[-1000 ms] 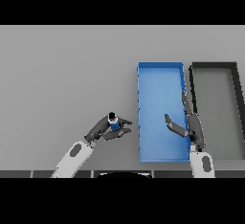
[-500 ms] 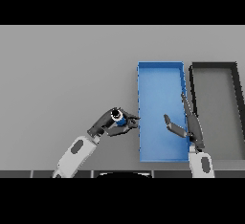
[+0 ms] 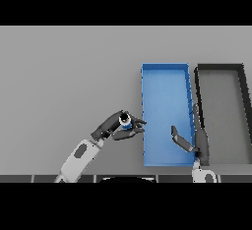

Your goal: Pick up the blue pipe and place it into the blue bin.

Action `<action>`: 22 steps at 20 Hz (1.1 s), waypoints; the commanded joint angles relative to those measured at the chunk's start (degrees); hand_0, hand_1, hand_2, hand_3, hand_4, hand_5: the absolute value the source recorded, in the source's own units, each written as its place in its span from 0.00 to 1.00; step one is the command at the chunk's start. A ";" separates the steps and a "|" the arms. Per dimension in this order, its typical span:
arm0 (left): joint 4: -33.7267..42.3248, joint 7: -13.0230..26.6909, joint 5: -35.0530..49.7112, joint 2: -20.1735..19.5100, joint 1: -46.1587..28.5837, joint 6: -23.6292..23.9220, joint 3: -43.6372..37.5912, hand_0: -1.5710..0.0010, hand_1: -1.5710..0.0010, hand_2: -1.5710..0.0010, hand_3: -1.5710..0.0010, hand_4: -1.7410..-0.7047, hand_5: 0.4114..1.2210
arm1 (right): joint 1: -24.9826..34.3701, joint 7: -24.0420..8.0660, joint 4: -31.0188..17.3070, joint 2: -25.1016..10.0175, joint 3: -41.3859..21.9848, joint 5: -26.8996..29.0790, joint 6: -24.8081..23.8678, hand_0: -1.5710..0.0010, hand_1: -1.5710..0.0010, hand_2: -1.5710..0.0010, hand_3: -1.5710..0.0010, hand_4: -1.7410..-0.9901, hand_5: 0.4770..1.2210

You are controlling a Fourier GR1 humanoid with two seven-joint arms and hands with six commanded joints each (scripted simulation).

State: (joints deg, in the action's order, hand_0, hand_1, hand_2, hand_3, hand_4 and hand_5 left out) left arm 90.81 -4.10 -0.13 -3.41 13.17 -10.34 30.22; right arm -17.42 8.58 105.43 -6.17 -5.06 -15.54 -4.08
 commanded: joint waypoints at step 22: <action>-0.40 1.84 -4.20 3.80 -0.40 -4.89 -3.22 0.00 0.00 0.00 0.00 0.26 1.00 | 25.31 -31.70 15.34 -9.10 -11.80 22.66 21.66 1.00 1.00 0.97 1.00 0.59 0.11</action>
State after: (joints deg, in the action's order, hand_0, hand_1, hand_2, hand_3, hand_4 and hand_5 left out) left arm 90.38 -2.10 -4.42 0.40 12.81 -15.30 27.01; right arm 7.90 -23.04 120.33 -15.25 -16.87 6.95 17.61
